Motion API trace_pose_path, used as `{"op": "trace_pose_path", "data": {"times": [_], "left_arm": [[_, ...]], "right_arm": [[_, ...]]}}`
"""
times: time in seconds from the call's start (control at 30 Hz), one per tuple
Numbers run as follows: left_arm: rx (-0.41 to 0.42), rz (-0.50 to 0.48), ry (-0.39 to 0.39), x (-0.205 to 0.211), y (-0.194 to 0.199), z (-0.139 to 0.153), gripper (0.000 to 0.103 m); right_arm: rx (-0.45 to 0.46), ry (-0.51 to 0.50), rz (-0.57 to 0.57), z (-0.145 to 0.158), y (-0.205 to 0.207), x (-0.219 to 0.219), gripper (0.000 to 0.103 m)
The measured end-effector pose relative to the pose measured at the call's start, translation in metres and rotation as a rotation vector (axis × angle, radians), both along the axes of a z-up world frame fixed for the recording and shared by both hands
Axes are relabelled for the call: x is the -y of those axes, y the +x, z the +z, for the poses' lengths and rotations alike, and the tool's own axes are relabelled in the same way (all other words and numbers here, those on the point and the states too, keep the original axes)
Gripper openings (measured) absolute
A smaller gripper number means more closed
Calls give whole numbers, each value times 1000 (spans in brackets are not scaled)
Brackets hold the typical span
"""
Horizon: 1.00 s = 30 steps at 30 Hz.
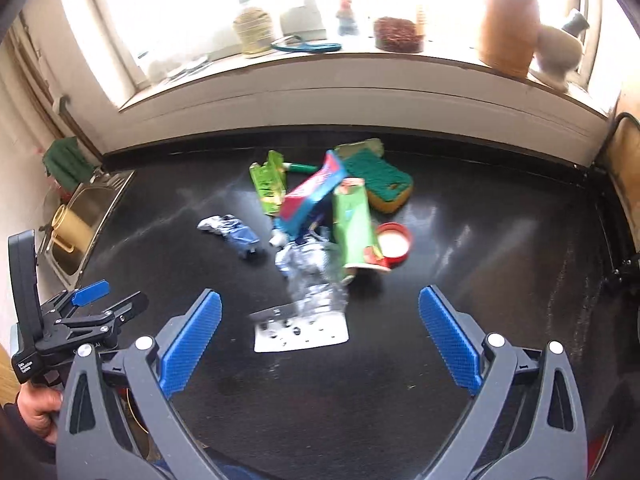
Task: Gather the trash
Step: 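Grasp the crumpled foil with left tool while right tool grasps green scouring sponge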
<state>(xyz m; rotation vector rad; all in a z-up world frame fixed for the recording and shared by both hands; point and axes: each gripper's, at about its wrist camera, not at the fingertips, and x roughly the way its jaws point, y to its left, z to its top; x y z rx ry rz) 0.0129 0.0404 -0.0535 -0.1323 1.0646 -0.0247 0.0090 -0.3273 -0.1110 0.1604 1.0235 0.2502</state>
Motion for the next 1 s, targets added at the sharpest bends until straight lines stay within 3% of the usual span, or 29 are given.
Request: {"op": "trace_pose_path", "data": {"times": [0.2,0.33,0.57,0.8,0.93,1.0], "left_arm": [[-48,29,-5,17,35,-16,96],[-94,98,-26,27,76,-36,96],[-142,194,31,36,129,-75,96],[-193,251,48,33,144,-103,96],[-219,274,41,30,152,-114,96],[-209,285,34,29,154,-113,93]], "right_arm": [[-14,-22,21,-19,37,27,96],[-34,-44,57,-40,71,46,96],[-97,-121,185,-110,149,62,96],[-122,-124,369,-156,206,40,96],[-118,-117,426,-166,228,28,96],[-107,-106,456,-166,233,23,89]]}}
